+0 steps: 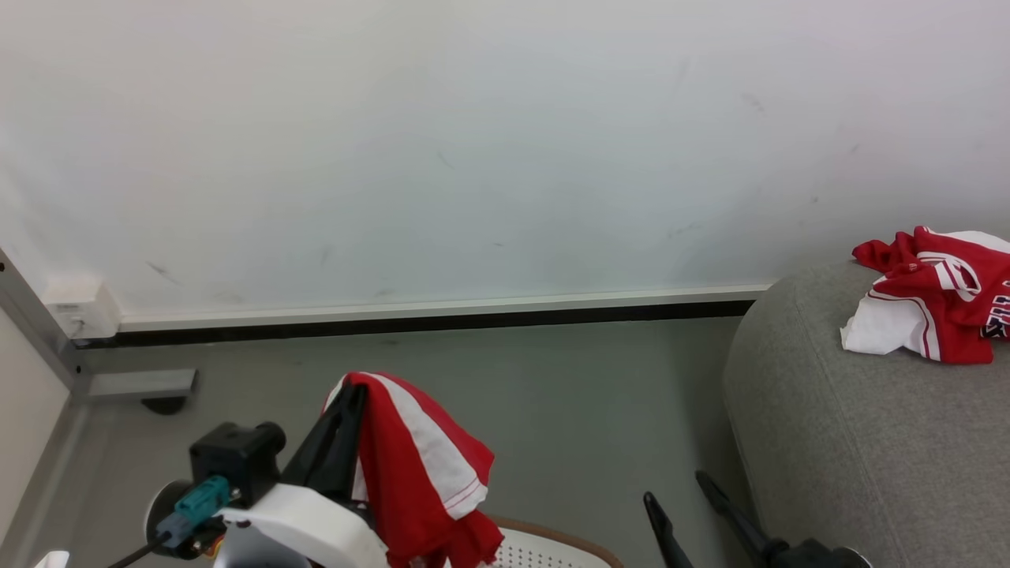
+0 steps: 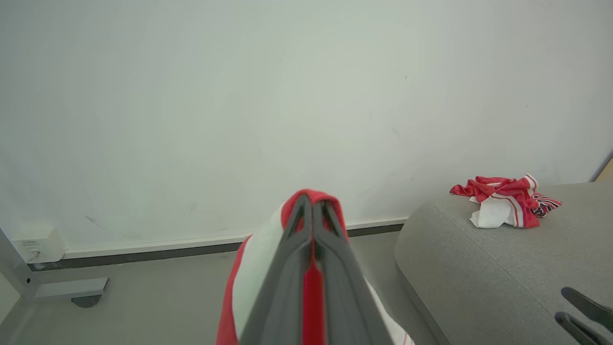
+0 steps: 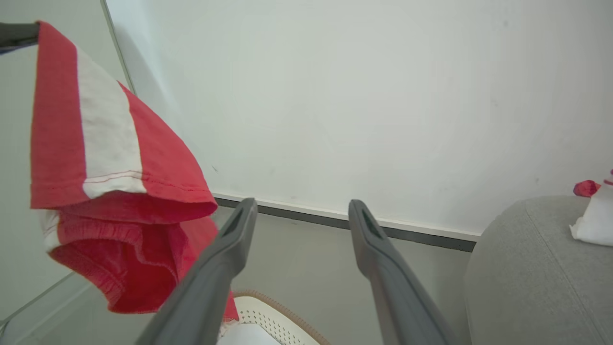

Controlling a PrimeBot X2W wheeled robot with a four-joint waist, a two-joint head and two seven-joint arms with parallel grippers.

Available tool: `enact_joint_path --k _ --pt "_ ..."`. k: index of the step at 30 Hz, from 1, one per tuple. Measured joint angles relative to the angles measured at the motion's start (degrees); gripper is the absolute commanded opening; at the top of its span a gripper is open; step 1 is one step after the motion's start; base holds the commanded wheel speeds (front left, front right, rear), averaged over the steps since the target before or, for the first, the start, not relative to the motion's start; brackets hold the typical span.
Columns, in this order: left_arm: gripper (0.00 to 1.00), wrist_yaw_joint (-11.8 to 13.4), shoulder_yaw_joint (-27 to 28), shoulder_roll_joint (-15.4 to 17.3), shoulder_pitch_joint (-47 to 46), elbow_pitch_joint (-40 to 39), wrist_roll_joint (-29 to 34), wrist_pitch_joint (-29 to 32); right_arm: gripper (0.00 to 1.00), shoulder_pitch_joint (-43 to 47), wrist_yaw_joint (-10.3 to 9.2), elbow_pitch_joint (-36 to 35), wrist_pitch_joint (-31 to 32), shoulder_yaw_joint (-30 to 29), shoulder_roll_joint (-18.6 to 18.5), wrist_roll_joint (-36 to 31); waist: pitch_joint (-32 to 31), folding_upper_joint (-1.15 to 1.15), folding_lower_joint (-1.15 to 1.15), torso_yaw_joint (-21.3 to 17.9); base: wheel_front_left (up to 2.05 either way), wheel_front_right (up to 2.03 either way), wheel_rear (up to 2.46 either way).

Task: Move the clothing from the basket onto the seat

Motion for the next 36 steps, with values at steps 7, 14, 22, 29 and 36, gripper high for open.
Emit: enact_joint_path --k 7,14,22,29,36 --pt "0.00 0.2 -0.4 0.1 0.0 -0.6 0.0 0.3 1.00 -4.5 0.00 -2.6 0.6 7.9 -4.1 0.5 0.1 0.00 0.00 -0.4 0.00 0.00 0.00" --pt "0.00 0.2 -1.0 0.0 0.0 -0.8 0.0 0.3 1.00 -9.9 0.00 -7.1 4.4 16.1 -6.2 3.8 0.1 0.00 0.00 0.2 0.00 0.00 0.00" --pt "0.00 -0.4 -2.4 -0.5 -0.8 -0.7 -0.1 0.2 1.00 -17.6 0.00 -5.1 4.3 26.1 -3.7 7.3 0.4 0.00 0.01 1.0 0.00 0.00 0.00" --pt "0.00 -1.3 -4.4 -1.1 -1.7 -0.6 -0.1 0.3 1.00 -23.4 0.00 2.7 1.8 31.9 -0.4 9.5 0.6 0.00 0.01 1.8 0.00 0.00 0.00" --pt "0.00 -2.3 -6.8 -2.1 -2.9 -1.0 -0.1 1.2 1.00 -28.3 0.00 9.3 0.3 34.0 0.1 12.8 0.9 0.00 0.01 2.8 0.00 0.00 0.00"
